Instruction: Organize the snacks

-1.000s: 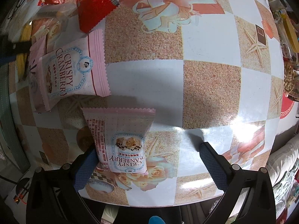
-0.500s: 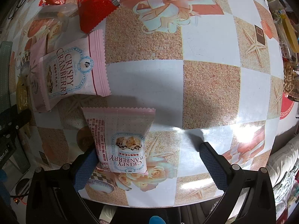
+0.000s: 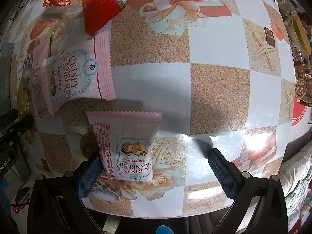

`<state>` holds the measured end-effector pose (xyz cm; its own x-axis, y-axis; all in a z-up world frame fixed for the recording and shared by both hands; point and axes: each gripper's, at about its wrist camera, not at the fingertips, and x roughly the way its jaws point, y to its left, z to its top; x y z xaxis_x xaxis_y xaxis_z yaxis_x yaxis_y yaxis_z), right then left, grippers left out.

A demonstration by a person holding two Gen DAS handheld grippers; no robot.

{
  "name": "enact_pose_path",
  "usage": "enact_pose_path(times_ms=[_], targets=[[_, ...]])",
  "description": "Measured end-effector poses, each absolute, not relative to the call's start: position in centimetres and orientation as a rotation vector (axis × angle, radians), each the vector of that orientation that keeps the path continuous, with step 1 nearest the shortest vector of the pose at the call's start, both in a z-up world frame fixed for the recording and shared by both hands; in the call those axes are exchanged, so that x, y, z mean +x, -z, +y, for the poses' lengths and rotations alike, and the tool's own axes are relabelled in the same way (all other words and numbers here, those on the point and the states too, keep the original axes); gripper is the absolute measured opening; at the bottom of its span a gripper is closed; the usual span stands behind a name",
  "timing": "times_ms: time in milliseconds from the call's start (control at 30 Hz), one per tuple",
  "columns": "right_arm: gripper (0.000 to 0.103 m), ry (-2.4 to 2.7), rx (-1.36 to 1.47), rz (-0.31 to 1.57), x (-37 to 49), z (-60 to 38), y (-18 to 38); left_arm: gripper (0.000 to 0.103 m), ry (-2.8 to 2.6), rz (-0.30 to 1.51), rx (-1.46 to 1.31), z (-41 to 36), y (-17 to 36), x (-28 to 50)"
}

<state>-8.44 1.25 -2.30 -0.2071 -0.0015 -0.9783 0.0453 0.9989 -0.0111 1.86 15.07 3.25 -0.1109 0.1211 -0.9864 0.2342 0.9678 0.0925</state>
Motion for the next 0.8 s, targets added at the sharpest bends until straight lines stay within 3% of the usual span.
enact_pose_path(times_ms=[800], targets=[[0.103,0.039,0.028,1.772,-8.4,1.2,2.3,0.060,0.094,1.678,0.285,14.9,-1.6,-0.7]])
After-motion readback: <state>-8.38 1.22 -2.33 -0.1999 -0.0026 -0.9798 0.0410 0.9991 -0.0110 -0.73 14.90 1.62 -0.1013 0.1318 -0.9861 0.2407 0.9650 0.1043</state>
